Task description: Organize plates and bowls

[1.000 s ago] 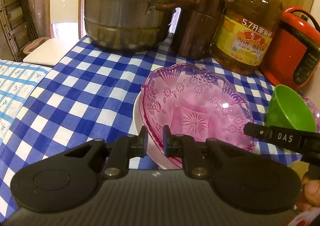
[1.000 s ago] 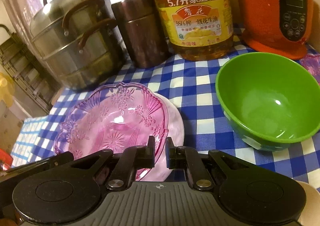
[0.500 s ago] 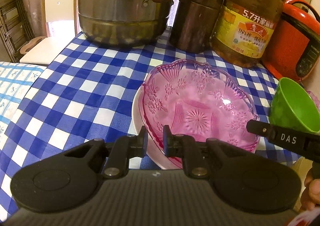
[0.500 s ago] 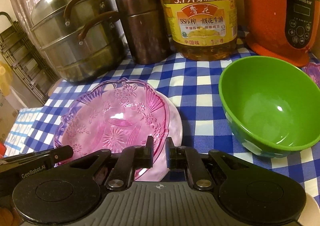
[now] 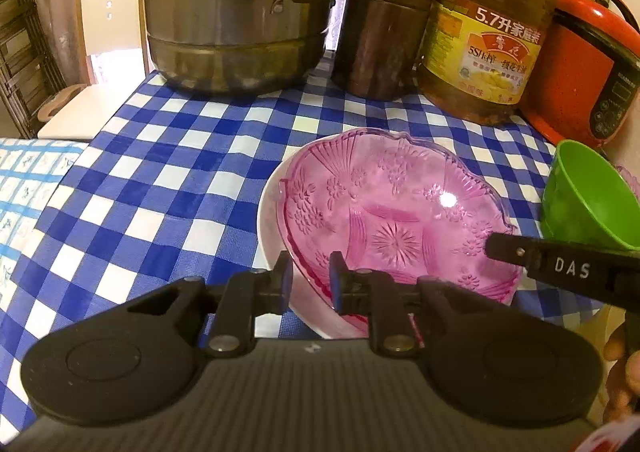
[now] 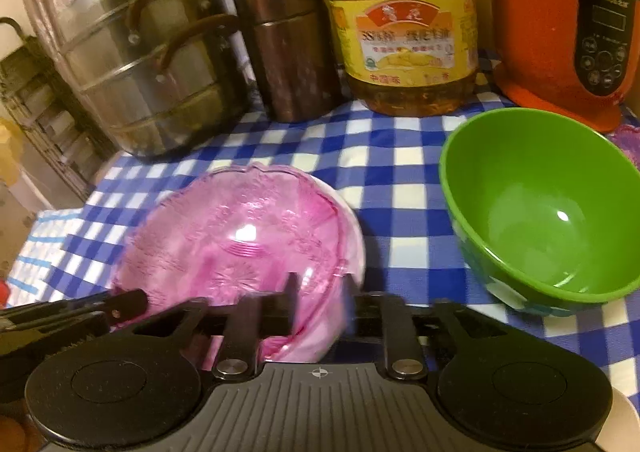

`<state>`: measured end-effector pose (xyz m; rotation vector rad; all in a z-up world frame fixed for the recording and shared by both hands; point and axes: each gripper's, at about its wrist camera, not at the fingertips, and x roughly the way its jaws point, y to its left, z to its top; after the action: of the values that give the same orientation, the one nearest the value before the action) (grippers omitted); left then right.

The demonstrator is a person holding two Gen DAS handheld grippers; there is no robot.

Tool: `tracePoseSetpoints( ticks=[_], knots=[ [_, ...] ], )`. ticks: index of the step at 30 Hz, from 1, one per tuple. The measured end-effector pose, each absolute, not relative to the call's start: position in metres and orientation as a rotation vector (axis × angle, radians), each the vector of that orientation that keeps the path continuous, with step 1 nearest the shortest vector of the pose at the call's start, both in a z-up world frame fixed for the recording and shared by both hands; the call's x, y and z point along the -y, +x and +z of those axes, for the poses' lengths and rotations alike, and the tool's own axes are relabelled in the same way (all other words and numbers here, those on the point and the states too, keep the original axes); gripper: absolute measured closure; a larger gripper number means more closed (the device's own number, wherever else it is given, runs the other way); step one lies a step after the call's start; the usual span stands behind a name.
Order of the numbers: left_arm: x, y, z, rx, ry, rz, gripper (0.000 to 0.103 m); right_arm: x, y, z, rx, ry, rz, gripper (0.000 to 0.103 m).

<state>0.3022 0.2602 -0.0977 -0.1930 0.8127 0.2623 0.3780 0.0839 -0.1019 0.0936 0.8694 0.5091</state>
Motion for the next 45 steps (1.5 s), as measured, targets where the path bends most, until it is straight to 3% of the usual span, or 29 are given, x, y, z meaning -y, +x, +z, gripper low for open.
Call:
tracePoseSetpoints(
  ticks=[1, 2, 5, 16, 22, 45],
  knots=[
    [-0.260, 0.302, -0.097, -0.810, -0.187, 0.263, 0.085, -0.084, 0.377, -0.101, -0.860, 0.100, 0.515, 0.053],
    [-0.260, 0.302, -0.097, -0.808, -0.185, 0.263, 0.084, -0.083, 0.376, -0.100, -0.852, 0.108, 0.521, 0.051],
    [-0.261, 0.299, -0.090, -0.787, -0.188, 0.273, 0.078, -0.082, 0.375, -0.096, -0.834, 0.121, 0.527, 0.050],
    [-0.250, 0.267, -0.050, -0.679, -0.256, 0.281, 0.075, -0.065, 0.354, -0.067, -0.763, 0.163, 0.535, 0.050],
    [-0.223, 0.240, -0.030, -0.656, -0.289, 0.267, 0.067, -0.039, 0.318, -0.040, -0.718, 0.171, 0.522, 0.050],
    [-0.078, 0.139, 0.031, -0.631, -0.312, 0.085, 0.062, 0.128, 0.175, 0.025, -0.743, 0.173, 0.256, 0.050]
  ],
)
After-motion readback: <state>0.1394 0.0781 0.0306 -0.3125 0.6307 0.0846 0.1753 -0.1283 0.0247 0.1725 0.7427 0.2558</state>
